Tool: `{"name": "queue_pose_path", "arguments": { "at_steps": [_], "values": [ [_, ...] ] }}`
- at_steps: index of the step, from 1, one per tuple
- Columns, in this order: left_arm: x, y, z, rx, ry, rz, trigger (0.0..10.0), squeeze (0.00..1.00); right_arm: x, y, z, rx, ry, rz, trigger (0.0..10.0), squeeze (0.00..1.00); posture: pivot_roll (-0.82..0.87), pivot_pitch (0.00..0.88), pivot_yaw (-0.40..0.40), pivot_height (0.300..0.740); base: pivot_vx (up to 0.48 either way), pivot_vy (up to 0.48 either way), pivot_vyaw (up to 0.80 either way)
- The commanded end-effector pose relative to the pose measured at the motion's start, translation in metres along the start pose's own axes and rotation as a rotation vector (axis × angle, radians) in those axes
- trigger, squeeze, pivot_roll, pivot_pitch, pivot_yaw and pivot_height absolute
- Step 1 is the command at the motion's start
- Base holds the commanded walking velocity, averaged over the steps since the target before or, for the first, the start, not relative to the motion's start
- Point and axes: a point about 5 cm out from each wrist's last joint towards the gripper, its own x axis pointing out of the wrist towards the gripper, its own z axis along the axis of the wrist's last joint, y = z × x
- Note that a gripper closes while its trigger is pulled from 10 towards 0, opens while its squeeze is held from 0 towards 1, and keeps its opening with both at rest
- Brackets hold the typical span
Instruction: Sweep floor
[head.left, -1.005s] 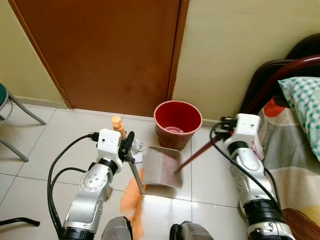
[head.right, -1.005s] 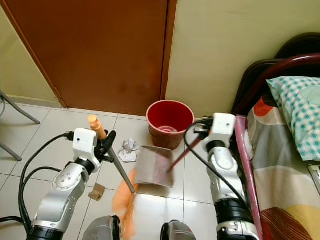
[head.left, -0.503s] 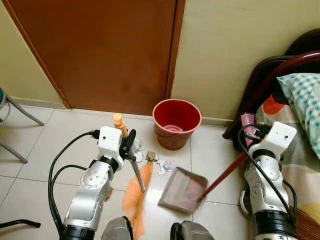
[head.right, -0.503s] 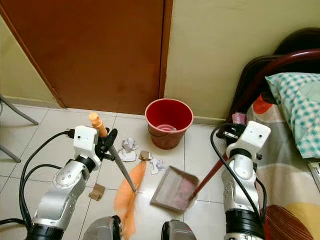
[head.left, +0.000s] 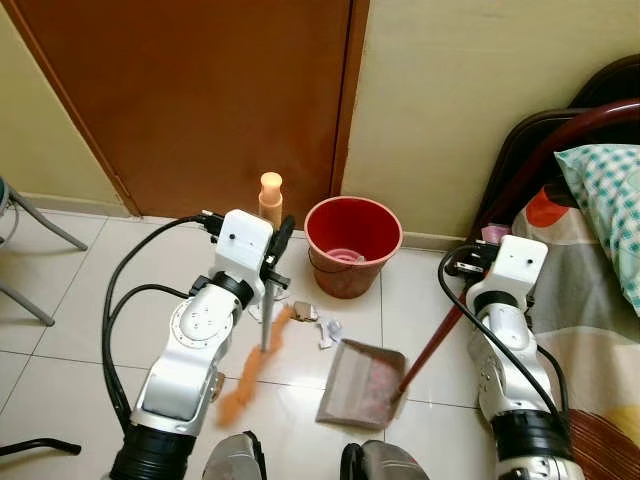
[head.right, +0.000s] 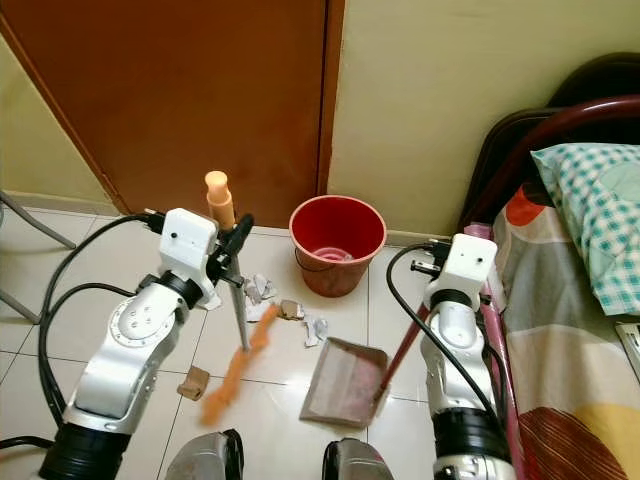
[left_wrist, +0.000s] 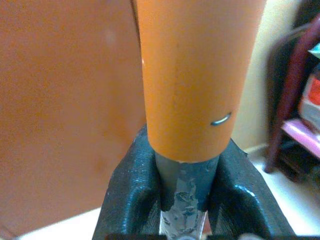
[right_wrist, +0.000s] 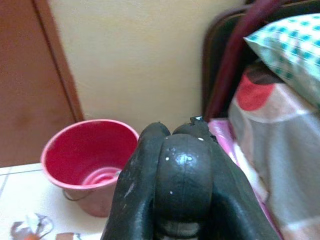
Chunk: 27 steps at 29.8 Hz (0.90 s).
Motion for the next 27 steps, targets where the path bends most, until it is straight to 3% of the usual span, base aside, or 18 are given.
{"name": "queue_pose_path", "arguments": {
  "at_steps": [1, 7, 12, 14, 18, 19, 20, 21, 24, 27],
  "values": [
    [0.001, 0.014, 0.031, 0.077, -0.117, 0.069, 10.0, 0.0, 0.002, 0.004, 0.003, 0.005, -0.022, 0.015, 10.0, 0.0, 0.05, 0.126, -0.029, 0.74, 0.0, 0.0, 0.0],
    [0.0, 0.037, 0.052, 0.1, -0.172, 0.164, 10.0, 0.0, 0.001, 0.01, -0.005, 0.008, 0.004, 0.038, 10.0, 0.0, 0.08, 0.125, -0.032, 0.74, 0.0, 0.0, 0.0],
    [-0.004, 0.055, 0.056, 0.125, -0.173, 0.243, 10.0, 0.0, 0.002, 0.014, -0.007, 0.012, 0.008, 0.047, 10.0, 0.0, 0.09, 0.12, -0.032, 0.74, 0.0, 0.0, 0.0],
    [-0.016, 0.073, 0.03, 0.115, -0.066, 0.328, 10.0, 0.0, 0.003, 0.016, -0.008, 0.015, 0.009, 0.052, 10.0, 0.0, 0.1, 0.119, -0.031, 0.74, 0.0, 0.0, 0.0],
    [-0.027, 0.081, 0.007, 0.091, 0.019, 0.378, 10.0, 0.0, 0.004, 0.017, -0.008, 0.017, 0.007, 0.054, 10.0, 0.0, 0.1, 0.12, -0.03, 0.74, 0.0, 0.0, 0.0],
    [-0.027, 0.081, 0.007, 0.091, 0.019, 0.378, 10.0, 0.0, 0.004, 0.017, -0.008, 0.017, 0.007, 0.054, 10.0, 0.0, 0.1, 0.12, -0.03, 0.74, 0.0, 0.0, 0.0],
    [-0.041, 0.08, -0.032, 0.027, 0.142, 0.395, 10.0, 0.0, 0.005, 0.016, -0.008, 0.022, 0.005, 0.049, 10.0, 0.0, 0.09, 0.121, -0.018, 0.74, 0.0, 0.0, 0.0],
    [-0.041, 0.08, -0.032, 0.027, 0.142, 0.395, 10.0, 0.0, 0.005, 0.016, -0.008, 0.022, 0.005, 0.049, 10.0, 0.0, 0.09, 0.121, -0.018, 0.74, 0.0, 0.0, 0.0],
    [-0.05, 0.068, -0.057, -0.003, 0.213, 0.367, 10.0, 0.0, 0.006, 0.017, -0.007, 0.034, 0.0, 0.04, 10.0, 0.0, 0.08, 0.123, -0.011, 0.74, 0.0, 0.0, 0.0],
    [-0.048, 0.057, -0.064, -0.013, 0.223, 0.325, 10.0, 0.0, 0.006, 0.017, -0.007, 0.04, -0.001, 0.035, 10.0, 0.0, 0.07, 0.128, -0.01, 0.74, 0.0, 0.0, 0.0]
  ]
}}
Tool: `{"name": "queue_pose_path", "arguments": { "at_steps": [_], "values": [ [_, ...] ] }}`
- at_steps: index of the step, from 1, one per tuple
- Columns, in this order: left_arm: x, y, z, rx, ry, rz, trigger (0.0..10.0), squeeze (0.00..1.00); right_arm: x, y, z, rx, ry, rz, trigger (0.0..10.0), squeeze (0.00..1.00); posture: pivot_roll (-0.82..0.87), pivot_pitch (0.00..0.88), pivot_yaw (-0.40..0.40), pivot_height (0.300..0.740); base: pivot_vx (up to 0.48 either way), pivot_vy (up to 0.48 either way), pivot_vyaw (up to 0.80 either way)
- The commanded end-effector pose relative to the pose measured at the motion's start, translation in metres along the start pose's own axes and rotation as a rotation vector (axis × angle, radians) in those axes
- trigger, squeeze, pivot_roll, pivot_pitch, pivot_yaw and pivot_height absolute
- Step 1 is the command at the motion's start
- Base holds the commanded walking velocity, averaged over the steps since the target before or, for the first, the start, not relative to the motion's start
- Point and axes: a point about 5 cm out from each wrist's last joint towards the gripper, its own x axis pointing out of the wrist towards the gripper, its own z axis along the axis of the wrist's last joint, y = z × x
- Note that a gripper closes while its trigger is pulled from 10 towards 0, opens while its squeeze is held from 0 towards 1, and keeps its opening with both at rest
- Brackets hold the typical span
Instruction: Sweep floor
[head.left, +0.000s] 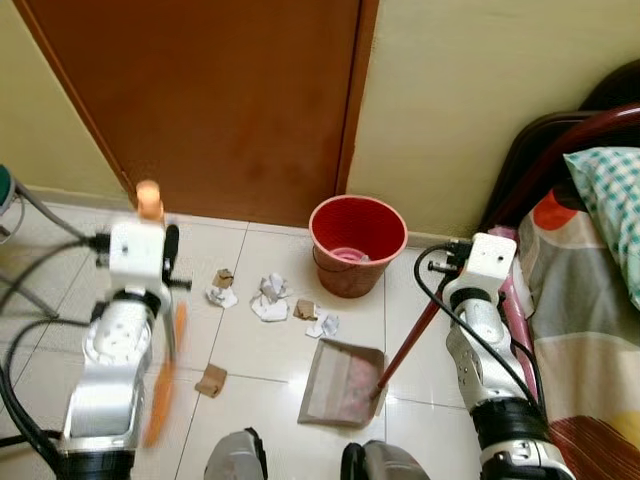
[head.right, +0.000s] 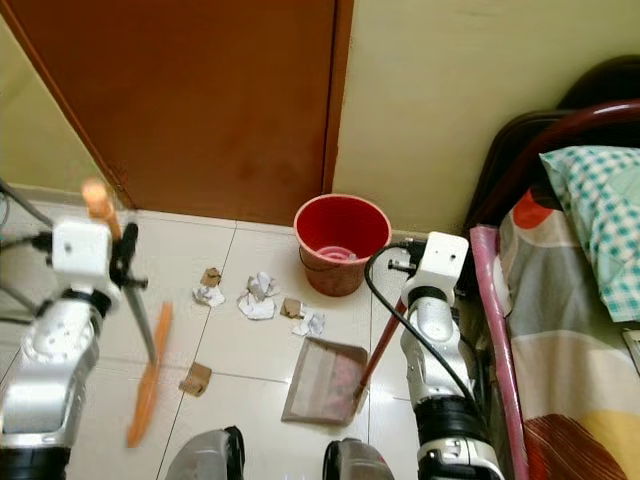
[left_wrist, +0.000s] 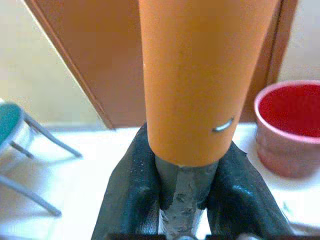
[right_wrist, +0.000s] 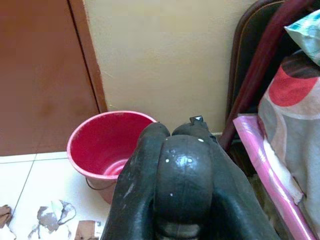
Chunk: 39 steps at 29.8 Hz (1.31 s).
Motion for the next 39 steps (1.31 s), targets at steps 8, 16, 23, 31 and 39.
{"name": "queue_pose_path", "arguments": {
  "at_steps": [8, 16, 23, 31, 39],
  "values": [
    [0.01, -0.05, 0.027, -0.075, -0.124, -0.219, 10.0, 0.0, 0.003, 0.007, 0.006, 0.016, -0.023, 0.007, 10.0, 0.0, 0.06, 0.132, -0.012, 0.74, 0.0, 0.0, 0.0],
    [0.003, -0.088, 0.044, -0.08, -0.192, -0.438, 10.0, 0.0, 0.007, 0.013, 0.008, 0.014, -0.025, 0.018, 10.0, 0.0, 0.04, 0.15, -0.017, 0.74, 0.0, 0.0, 0.0],
    [-0.006, -0.107, 0.057, -0.097, -0.214, -0.552, 10.0, 0.0, 0.009, 0.018, 0.014, -0.017, -0.048, 0.04, 10.0, 0.0, 0.02, 0.184, -0.041, 0.74, 0.0, 0.0, 0.0],
    [-0.013, -0.117, 0.061, -0.172, -0.222, -0.576, 10.0, 0.0, 0.006, 0.01, -0.006, -0.097, 0.054, 0.017, 10.0, 0.0, 0.01, 0.172, -0.05, 0.74, 0.0, 0.0, 0.0],
    [-0.003, -0.119, 0.076, -0.343, -0.213, -0.568, 10.0, 0.0, 0.005, 0.012, -0.012, -0.089, 0.075, 0.042, 10.0, 0.0, 0.0, 0.163, -0.048, 0.74, 0.0, 0.0, 0.0]
  ]
}}
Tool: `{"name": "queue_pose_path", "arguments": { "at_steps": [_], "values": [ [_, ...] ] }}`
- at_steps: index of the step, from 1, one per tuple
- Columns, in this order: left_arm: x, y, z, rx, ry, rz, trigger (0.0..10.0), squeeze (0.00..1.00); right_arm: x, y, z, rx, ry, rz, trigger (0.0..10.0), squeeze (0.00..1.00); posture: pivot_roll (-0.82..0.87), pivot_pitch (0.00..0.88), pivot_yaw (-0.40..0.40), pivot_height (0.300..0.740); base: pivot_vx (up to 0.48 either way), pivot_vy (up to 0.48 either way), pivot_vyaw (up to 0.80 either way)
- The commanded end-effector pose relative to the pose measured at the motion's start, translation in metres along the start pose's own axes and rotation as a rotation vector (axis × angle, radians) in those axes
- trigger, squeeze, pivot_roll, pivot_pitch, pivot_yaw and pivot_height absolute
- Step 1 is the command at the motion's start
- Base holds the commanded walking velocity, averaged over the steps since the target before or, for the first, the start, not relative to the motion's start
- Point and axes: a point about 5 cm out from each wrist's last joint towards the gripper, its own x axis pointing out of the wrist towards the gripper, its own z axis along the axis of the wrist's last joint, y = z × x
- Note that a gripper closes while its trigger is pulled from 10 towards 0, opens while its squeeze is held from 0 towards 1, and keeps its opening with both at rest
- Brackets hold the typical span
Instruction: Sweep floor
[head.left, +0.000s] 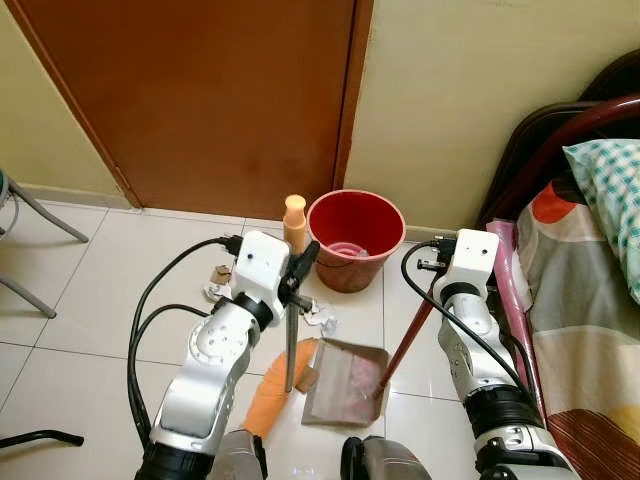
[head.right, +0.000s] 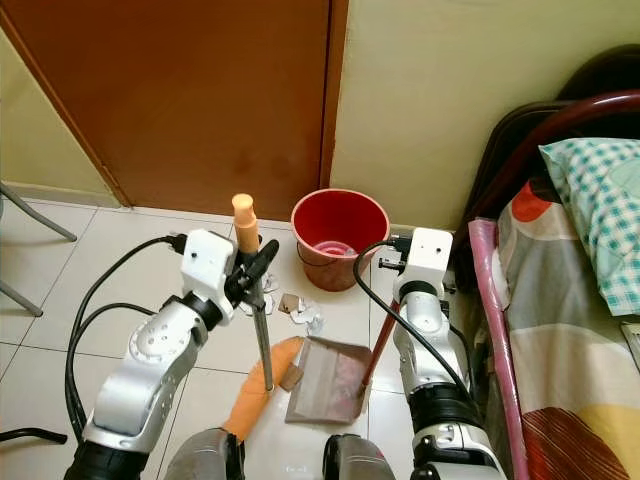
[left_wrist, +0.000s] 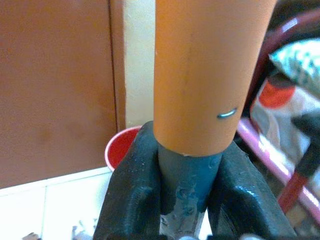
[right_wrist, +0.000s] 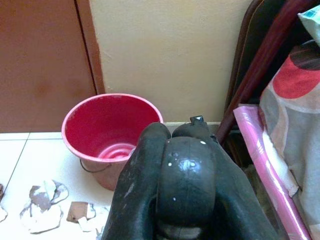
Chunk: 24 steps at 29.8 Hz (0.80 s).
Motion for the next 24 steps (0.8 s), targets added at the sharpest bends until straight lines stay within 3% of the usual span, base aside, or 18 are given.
{"name": "queue_pose_path", "arguments": {
  "at_steps": [1, 4, 9, 14, 15, 16, 18, 19, 21, 24],
  "values": [
    [0.005, -0.009, 0.009, -0.136, -0.051, -0.027, 10.0, 0.0, -0.002, 0.0, -0.007, -0.016, 0.023, 0.013, 10.0, 0.0, 0.0, 0.159, -0.046, 0.74, 0.0, 0.0, 0.0],
    [0.012, -0.007, 0.018, -0.249, -0.099, 0.006, 10.0, 0.0, -0.002, 0.003, -0.007, -0.032, 0.013, 0.031, 10.0, 0.0, 0.0, 0.154, -0.044, 0.74, 0.0, 0.0, 0.0],
    [0.015, -0.001, 0.023, -0.293, -0.129, 0.033, 10.0, 0.0, -0.002, 0.004, -0.007, -0.03, 0.013, 0.031, 10.0, 0.0, 0.0, 0.149, -0.04, 0.74, 0.0, 0.0, 0.0],
    [0.008, 0.023, 0.027, -0.215, -0.134, 0.098, 10.0, 0.0, -0.004, 0.003, -0.001, -0.021, -0.044, 0.032, 10.0, 0.0, 0.01, 0.143, -0.039, 0.74, 0.0, 0.0, 0.0],
    [0.002, 0.034, 0.03, -0.176, -0.141, 0.123, 10.0, 0.0, -0.008, 0.003, 0.005, -0.038, -0.098, 0.043, 10.0, 0.0, 0.01, 0.143, -0.039, 0.74, 0.0, 0.0, 0.0],
    [0.002, 0.034, 0.03, -0.176, -0.141, 0.123, 10.0, 0.0, -0.008, 0.003, 0.005, -0.038, -0.098, 0.043, 10.0, 0.0, 0.01, 0.143, -0.039, 0.74, 0.0, 0.0, 0.0],
    [-0.01, 0.055, 0.036, -0.117, -0.153, 0.19, 10.0, 0.0, -0.02, 0.005, 0.019, -0.166, -0.207, 0.066, 10.0, 0.0, 0.02, 0.14, -0.039, 0.74, 0.0, 0.0, 0.0],
    [-0.01, 0.055, 0.036, -0.117, -0.153, 0.19, 10.0, 0.0, -0.02, 0.005, 0.019, -0.166, -0.207, 0.066, 10.0, 0.0, 0.02, 0.14, -0.039, 0.74, 0.0, 0.0, 0.0],
    [-0.022, 0.069, 0.033, -0.074, -0.136, 0.234, 10.0, 0.0, -0.03, 0.011, 0.035, -0.266, -0.287, 0.096, 10.0, 0.0, 0.03, 0.14, -0.039, 0.74, 0.0, 0.0, 0.0],
    [-0.031, 0.078, 0.024, -0.06, -0.102, 0.263, 10.0, 0.0, -0.037, 0.016, 0.048, -0.356, -0.323, 0.112, 10.0, 0.0, 0.03, 0.14, -0.039, 0.74, 0.0, 0.0, 0.0]
  ]
}}
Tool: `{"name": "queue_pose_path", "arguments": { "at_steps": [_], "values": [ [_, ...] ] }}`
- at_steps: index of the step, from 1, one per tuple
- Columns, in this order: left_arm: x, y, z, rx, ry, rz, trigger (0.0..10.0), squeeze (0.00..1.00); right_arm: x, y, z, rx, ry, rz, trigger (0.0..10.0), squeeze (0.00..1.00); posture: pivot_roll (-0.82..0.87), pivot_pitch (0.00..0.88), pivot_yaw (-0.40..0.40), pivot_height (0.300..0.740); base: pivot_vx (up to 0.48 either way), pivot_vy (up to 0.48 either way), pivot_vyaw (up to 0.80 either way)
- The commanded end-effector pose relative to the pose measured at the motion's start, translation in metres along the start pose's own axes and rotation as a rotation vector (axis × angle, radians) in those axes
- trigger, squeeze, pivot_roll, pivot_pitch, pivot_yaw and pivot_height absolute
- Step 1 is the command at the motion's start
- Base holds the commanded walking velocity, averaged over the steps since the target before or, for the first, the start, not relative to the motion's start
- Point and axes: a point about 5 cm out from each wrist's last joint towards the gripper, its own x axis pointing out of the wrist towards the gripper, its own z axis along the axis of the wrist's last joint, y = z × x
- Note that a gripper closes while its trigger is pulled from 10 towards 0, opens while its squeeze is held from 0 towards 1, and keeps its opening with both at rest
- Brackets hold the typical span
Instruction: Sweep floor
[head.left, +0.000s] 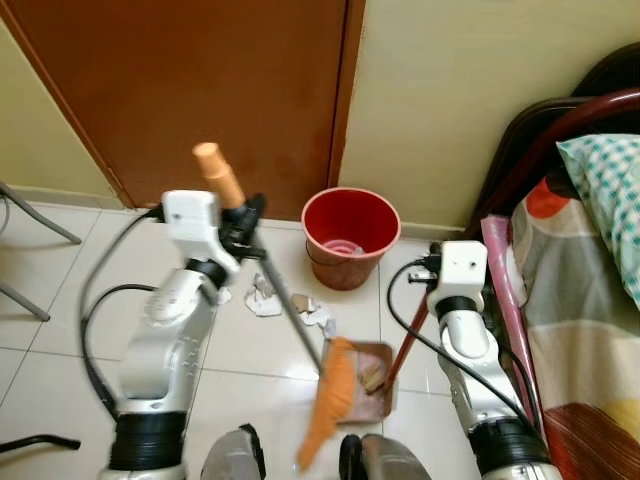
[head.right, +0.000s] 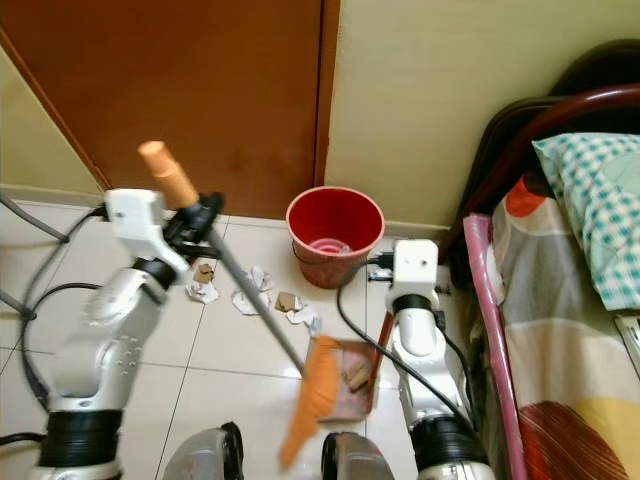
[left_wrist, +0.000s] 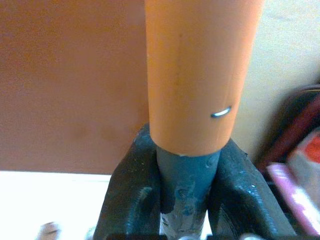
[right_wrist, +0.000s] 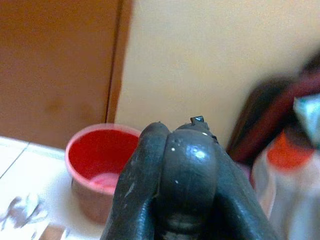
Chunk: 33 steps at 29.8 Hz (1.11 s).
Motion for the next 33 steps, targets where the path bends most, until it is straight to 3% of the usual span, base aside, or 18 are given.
{"name": "queue_pose_path", "arguments": {
  "at_steps": [1, 4, 9, 12, 13, 16, 20, 24, 26, 30, 33],
  "values": [
    [-0.005, 0.004, 0.004, 0.034, -0.021, -0.002, 10.0, 0.0, 0.001, -0.007, 0.019, -0.11, -0.062, -0.012, 10.0, 0.0, 0.03, 0.14, -0.039, 0.74, 0.0, 0.0, 0.0],
    [-0.012, 0.009, -0.004, 0.055, 0.01, 0.005, 10.0, 0.0, -0.003, -0.004, 0.037, -0.155, -0.026, 0.008, 10.0, 0.0, 0.03, 0.14, -0.037, 0.74, 0.0, 0.0, 0.0],
    [-0.013, 0.003, -0.007, 0.073, 0.023, -0.021, 10.0, 0.0, -0.009, -0.003, 0.055, -0.167, -0.016, 0.047, 10.0, 0.0, 0.04, 0.142, -0.027, 0.74, 0.0, 0.0, 0.0],
    [-0.013, 0.0, -0.008, 0.092, 0.027, -0.044, 10.0, 0.0, -0.011, -0.004, 0.052, -0.076, 0.071, 0.032, 10.0, 0.0, 0.04, 0.145, -0.024, 0.74, 0.0, 0.0, 0.0],
    [-0.013, 0.0, -0.009, 0.096, 0.031, -0.048, 10.0, 0.0, -0.012, -0.004, 0.045, 0.015, 0.131, 0.015, 10.0, 0.0, 0.04, 0.147, -0.02, 0.74, 0.0, 0.0, 0.0],
    [-0.013, 0.001, -0.011, 0.097, 0.038, -0.046, 10.0, 0.0, -0.013, -0.004, 0.038, 0.075, 0.179, 0.001, 10.0, 0.0, 0.04, 0.147, -0.013, 0.74, 0.0, 0.0, 0.0],
    [-0.015, 0.002, -0.016, 0.112, 0.055, -0.048, 10.0, 0.0, -0.007, -0.006, 0.019, 0.339, 0.298, -0.048, 10.0, 0.0, 0.04, 0.148, -0.007, 0.74, 0.0, 0.0, 0.0],
    [-0.016, 0.003, -0.019, 0.128, 0.067, -0.049, 10.0, 0.0, 0.0, -0.009, 0.016, 0.39, 0.308, -0.047, 10.0, 0.0, 0.04, 0.147, -0.001, 0.74, 0.0, 0.0, 0.0],
    [-0.017, 0.01, -0.021, 0.174, 0.072, -0.014, 10.0, 0.0, 0.008, -0.016, 0.015, 0.466, 0.298, -0.057, 10.0, 0.0, 0.04, 0.145, -0.002, 0.74, 0.0, 0.0, 0.0],
    [-0.018, 0.022, -0.026, 0.262, 0.084, 0.057, 10.0, 0.0, 0.02, -0.021, 0.024, 0.47, 0.238, -0.041, 10.0, 0.0, 0.03, 0.141, -0.003, 0.74, 0.0, 0.0, 0.0],
    [-0.02, 0.025, -0.03, 0.274, 0.095, 0.078, 10.0, 0.0, 0.025, -0.024, 0.029, 0.474, 0.212, -0.042, 10.0, 0.0, 0.03, 0.139, -0.006, 0.74, 0.0, 0.0, 0.0]
  ]
}}
